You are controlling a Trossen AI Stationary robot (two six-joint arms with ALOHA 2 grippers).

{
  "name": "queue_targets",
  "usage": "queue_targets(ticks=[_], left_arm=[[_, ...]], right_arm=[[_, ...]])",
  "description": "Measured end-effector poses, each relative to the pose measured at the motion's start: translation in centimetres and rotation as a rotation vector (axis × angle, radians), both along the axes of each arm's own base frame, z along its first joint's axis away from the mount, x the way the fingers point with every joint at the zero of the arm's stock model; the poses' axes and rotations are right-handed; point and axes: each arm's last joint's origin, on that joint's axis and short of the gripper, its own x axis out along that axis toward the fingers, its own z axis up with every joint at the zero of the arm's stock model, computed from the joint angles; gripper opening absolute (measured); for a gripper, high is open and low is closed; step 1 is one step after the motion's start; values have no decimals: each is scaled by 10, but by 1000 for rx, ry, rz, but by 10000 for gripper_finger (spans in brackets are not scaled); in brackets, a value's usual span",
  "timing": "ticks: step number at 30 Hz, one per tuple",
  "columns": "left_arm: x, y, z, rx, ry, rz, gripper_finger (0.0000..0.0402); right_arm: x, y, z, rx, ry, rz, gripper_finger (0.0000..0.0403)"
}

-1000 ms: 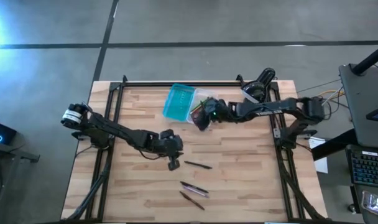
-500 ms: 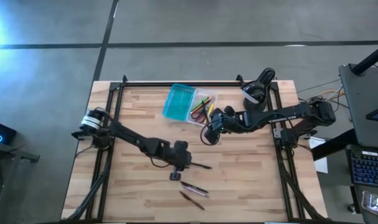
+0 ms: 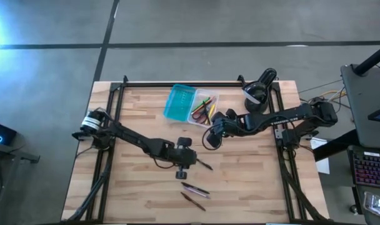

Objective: Pick & place school supplies into a supply box
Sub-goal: Put the top black pen into the blue supply box

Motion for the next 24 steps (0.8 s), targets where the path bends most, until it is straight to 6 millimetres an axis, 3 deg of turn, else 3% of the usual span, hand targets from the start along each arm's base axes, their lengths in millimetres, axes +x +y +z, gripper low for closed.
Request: queue_targets(ticks=[10,24], left_arm=[[9,7,-16,149,28,-90,132],[25,31,-36,71,92,-209,135]], right_arm=[[0,0,0,0,2,-1,196],[-2,0,-1,17,12,-18,196]])
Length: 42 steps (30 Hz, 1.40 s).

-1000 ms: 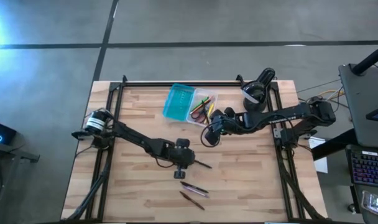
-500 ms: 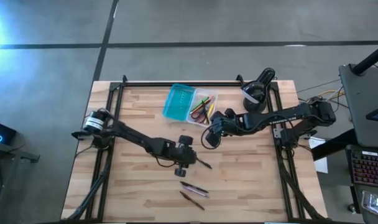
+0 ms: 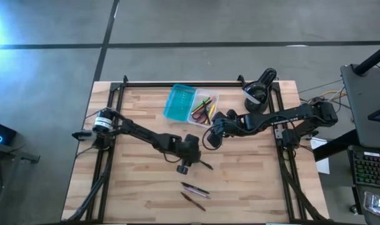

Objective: Pick & place school supplies into a supply box
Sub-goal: Put the top black pen into the blue supply box

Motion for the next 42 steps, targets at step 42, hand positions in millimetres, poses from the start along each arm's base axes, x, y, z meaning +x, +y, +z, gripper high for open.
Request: queue_targets(ticks=[42], left_arm=[[-27,188,70,-718,-232,1244,10]], right_arm=[[-63,40,33,-116,-175,-332,169]])
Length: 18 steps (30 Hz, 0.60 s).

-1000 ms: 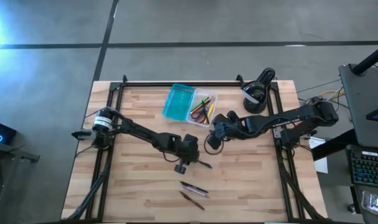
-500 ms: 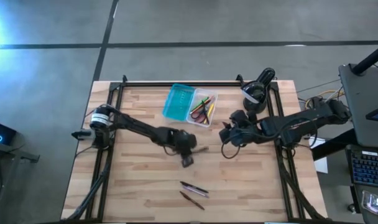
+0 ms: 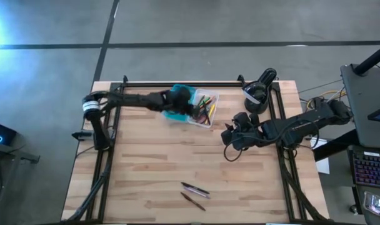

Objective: Pick & place school supplies into a supply box
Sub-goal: Put the top black pen into the blue supply box, then put the black pen into the blue supply box

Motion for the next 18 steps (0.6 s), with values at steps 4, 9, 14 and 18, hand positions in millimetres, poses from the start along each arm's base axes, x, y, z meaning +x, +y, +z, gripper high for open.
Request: queue_targets(ticks=[4,9,14,18], left_arm=[[9,24,-16,-99,-1,41,20],[24,28,-15,-59,-5,31,58],[29,33,-5,1,-11,67,85],[27,30,3,-22,-22,-60,90]], right_arm=[[-2,0,-4,15,-16,-30,168],[-3,2,-8,19,-14,-33,169],[-4,6,-8,19,-13,-15,167],[-5,10,-8,5,15,32,167]])
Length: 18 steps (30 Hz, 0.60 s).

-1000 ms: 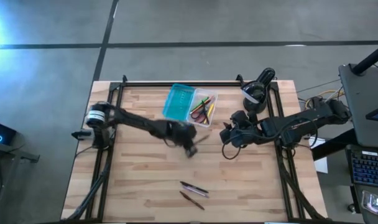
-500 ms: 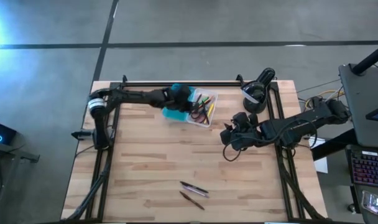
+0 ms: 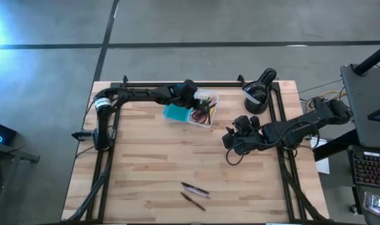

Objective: Pick & place school supplies into a supply box
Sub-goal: Put the black pen into the blue supply box

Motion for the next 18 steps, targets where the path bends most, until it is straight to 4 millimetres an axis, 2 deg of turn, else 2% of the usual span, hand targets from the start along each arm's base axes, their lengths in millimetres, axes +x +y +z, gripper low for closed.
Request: queue_targets(ticks=[3,5,9,15,18], left_arm=[[-1,-24,19,34,-54,-328,91],[-3,-53,28,48,-60,-547,91],[-9,-114,27,97,65,-839,91],[-18,-207,24,321,198,-1054,92],[-26,-240,16,419,241,-1133,92]], right_arm=[[-1,4,-2,1,68,97,167],[-2,7,-5,12,106,148,167],[-3,15,-7,33,153,258,167],[-5,30,-6,46,138,337,167],[-5,37,-5,72,126,390,167]])
